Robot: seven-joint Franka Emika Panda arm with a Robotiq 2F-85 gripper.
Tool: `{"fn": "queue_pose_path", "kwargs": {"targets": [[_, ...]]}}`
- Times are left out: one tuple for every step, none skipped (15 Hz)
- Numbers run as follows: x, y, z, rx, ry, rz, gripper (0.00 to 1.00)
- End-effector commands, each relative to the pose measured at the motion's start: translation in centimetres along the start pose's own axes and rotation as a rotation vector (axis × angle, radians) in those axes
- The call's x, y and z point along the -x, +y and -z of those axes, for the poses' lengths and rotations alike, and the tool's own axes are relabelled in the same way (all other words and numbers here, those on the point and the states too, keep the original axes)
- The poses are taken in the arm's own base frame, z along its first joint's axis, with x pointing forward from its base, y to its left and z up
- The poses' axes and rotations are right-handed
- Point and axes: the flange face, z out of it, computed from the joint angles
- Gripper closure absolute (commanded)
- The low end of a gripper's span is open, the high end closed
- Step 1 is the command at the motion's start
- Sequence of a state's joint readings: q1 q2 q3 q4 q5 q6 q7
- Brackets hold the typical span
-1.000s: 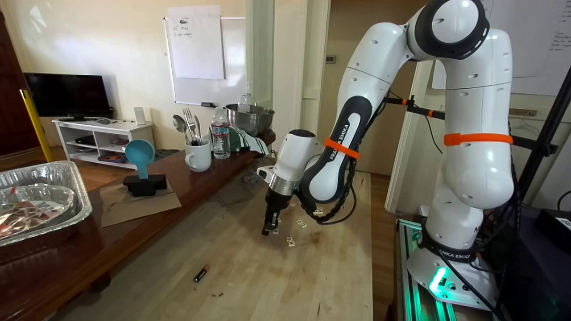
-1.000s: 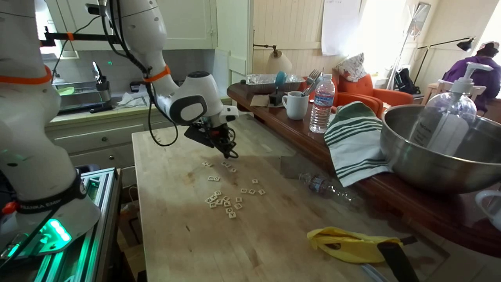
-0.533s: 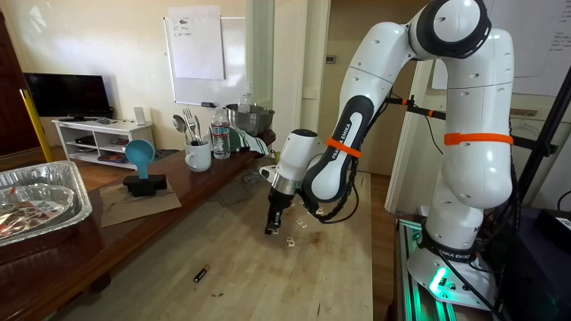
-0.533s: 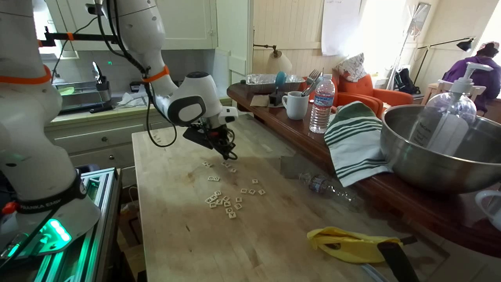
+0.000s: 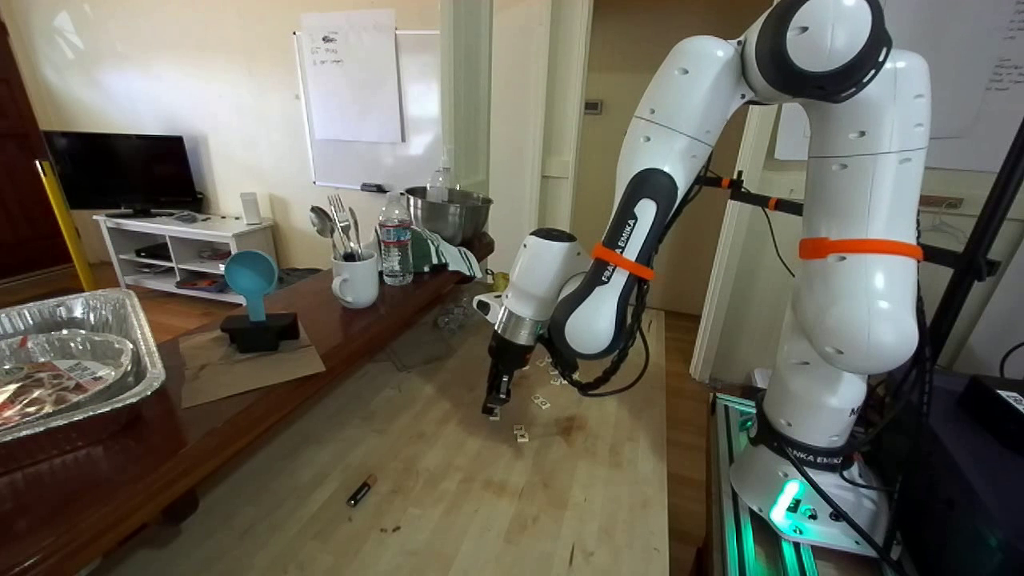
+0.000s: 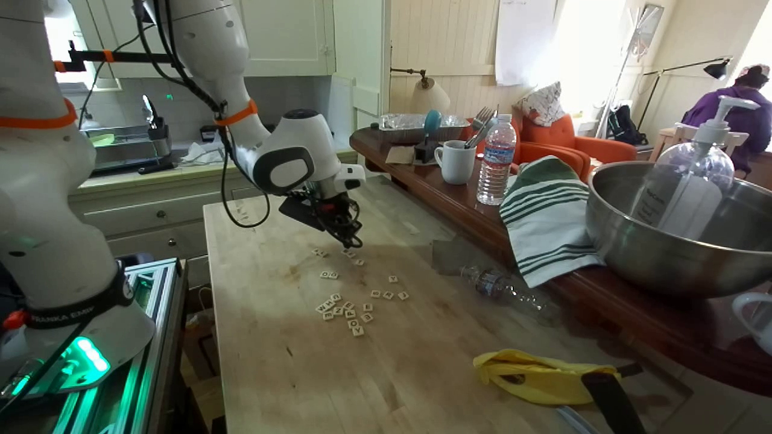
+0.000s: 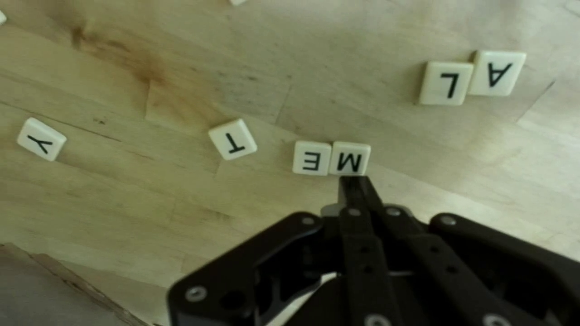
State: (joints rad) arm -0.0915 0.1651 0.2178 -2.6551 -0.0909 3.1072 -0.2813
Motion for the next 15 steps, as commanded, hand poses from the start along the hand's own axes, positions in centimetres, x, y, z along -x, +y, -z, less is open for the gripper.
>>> {"fn": "queue_pose_path", "kwargs": {"targets": [[0.9, 0.3, 0.3, 0.008, -0.024, 0.002, 1.00], [0.9, 0.3, 0.1, 0.007, -0.027, 0.002, 1.00], [0.9, 0.4, -0.1, 0.004, -0.021, 0.000, 1.00], [0.9, 0.4, -0.2, 0.003, -0.020, -0.002, 1.00], [0.9, 0.4, -0.3, 0.002, -0.018, 0.001, 1.00], [0.8, 0.3, -0.4, 0.001, -0.017, 0.002, 1.00], [0.8, 0.3, -0.5, 0.000, -0.018, 0.004, 1.00], [0.8, 0.2, -0.6, -0.003, -0.018, 0.005, 1.00], [0.8, 0.1, -0.7, -0.002, -0.022, 0.006, 1.00], [0.8, 0.1, -0.8, -0.003, -0.028, 0.009, 1.00], [0.9, 0.1, -1.0, -0.007, -0.033, 0.011, 1.00], [0.9, 0.0, -1.1, -0.013, -0.039, 0.014, 1.00], [1.0, -0.1, -1.0, -0.013, -0.043, 0.023, 1.00], [1.2, -0.1, -1.0, -0.010, -0.055, 0.035, 1.00], [1.4, -0.2, -1.1, -0.016, -0.058, 0.051, 1.00]]}}
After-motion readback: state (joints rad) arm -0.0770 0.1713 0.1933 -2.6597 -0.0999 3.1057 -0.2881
